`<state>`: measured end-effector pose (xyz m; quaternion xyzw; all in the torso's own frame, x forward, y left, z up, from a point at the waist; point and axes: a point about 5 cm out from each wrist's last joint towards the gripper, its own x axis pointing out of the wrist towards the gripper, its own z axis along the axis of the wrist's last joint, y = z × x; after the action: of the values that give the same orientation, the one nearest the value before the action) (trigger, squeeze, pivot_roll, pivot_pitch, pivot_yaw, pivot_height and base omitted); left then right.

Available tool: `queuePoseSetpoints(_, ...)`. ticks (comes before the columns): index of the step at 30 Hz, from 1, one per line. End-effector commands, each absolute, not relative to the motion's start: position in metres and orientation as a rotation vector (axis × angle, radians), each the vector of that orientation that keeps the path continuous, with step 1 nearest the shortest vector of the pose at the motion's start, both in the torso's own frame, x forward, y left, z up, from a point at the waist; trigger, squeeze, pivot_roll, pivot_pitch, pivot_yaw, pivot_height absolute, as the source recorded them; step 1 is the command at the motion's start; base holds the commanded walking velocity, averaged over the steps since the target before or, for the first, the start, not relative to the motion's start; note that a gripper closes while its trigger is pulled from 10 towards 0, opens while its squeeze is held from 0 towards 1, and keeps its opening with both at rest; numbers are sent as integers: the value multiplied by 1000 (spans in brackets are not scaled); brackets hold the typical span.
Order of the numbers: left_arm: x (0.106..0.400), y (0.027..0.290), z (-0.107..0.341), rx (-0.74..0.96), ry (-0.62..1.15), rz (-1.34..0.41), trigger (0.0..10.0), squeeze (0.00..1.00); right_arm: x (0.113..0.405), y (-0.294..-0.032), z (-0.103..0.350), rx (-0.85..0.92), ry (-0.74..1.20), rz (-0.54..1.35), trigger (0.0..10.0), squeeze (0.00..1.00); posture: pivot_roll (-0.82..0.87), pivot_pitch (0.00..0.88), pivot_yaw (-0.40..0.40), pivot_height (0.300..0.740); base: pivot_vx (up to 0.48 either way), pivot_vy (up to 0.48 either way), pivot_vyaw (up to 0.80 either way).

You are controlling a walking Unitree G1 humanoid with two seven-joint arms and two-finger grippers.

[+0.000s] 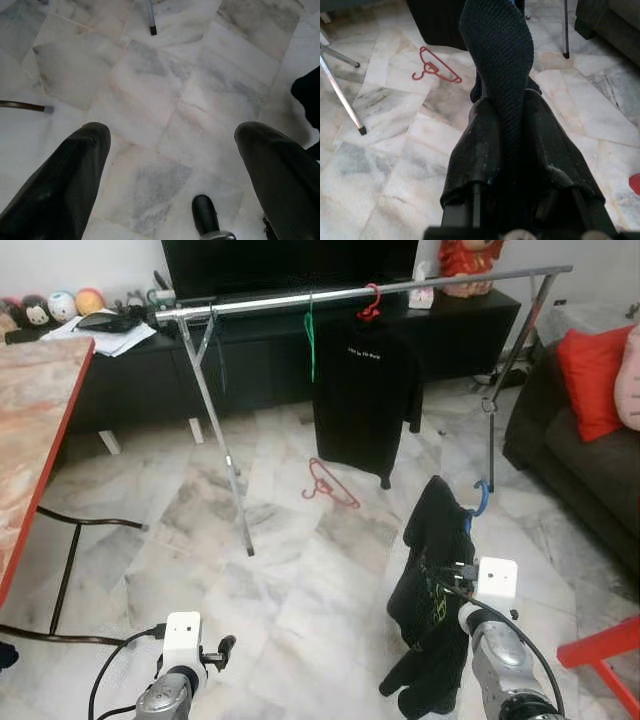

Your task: Hang hanger

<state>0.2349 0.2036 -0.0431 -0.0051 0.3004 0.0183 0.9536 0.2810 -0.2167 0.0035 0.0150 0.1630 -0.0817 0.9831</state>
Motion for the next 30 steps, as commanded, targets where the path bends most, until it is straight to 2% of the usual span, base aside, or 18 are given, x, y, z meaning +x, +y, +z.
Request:
queuePoseSetpoints(1,231,207,-45,-1,624,42,10000,0,289,-217,15,34,257,-169,10000,0,-70,0,27,740,-262,0,0)
queuePoseSetpoints(30,238,208,-40,2,602,38,10000,0,289,-213,13,16,275,-141,10000,0,-64,0,27,740,-266,0,0)
